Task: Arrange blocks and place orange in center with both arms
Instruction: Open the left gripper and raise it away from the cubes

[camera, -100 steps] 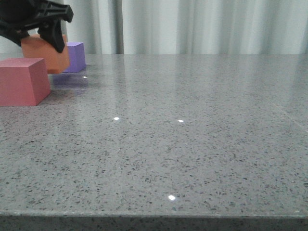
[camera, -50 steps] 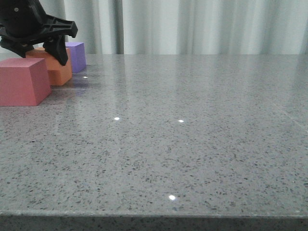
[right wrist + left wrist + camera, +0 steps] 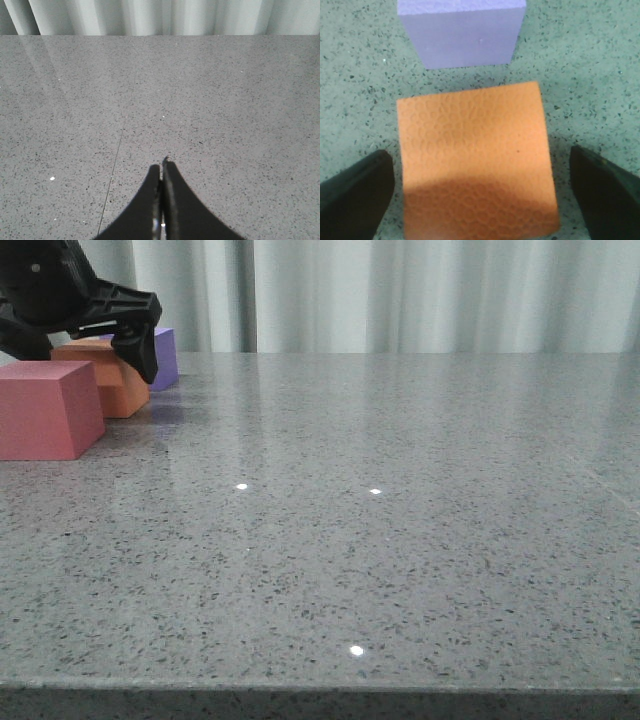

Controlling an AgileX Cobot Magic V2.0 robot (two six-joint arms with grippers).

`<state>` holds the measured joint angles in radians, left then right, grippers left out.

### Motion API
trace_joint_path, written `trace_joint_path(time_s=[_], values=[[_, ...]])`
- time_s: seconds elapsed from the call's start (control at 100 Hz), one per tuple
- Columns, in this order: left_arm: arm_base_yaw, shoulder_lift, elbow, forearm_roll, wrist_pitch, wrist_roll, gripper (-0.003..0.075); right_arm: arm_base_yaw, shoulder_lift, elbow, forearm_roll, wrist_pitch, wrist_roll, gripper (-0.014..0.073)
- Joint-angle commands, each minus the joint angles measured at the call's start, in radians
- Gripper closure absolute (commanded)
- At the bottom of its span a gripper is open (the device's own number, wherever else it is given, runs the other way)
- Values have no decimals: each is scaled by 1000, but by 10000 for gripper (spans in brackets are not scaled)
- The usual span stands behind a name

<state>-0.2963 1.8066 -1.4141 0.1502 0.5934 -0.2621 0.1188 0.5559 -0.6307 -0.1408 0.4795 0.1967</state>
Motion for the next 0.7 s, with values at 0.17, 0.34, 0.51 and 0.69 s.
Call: trace_joint_path(time_s=[0.17, 0.34, 0.51, 0.69], values=[[2, -206, -37, 5, 18, 1, 53, -8, 1, -26, -9, -79, -2, 662], [2, -376, 22, 5, 36, 1, 53, -8, 1, -26, -9, -79, -2, 662], [2, -631, 198, 5, -22, 1, 57, -8, 1, -26, -9, -79, -2, 662], [2, -901, 416, 5, -53, 1, 66, -8, 1, -26, -9, -79, -2, 662]])
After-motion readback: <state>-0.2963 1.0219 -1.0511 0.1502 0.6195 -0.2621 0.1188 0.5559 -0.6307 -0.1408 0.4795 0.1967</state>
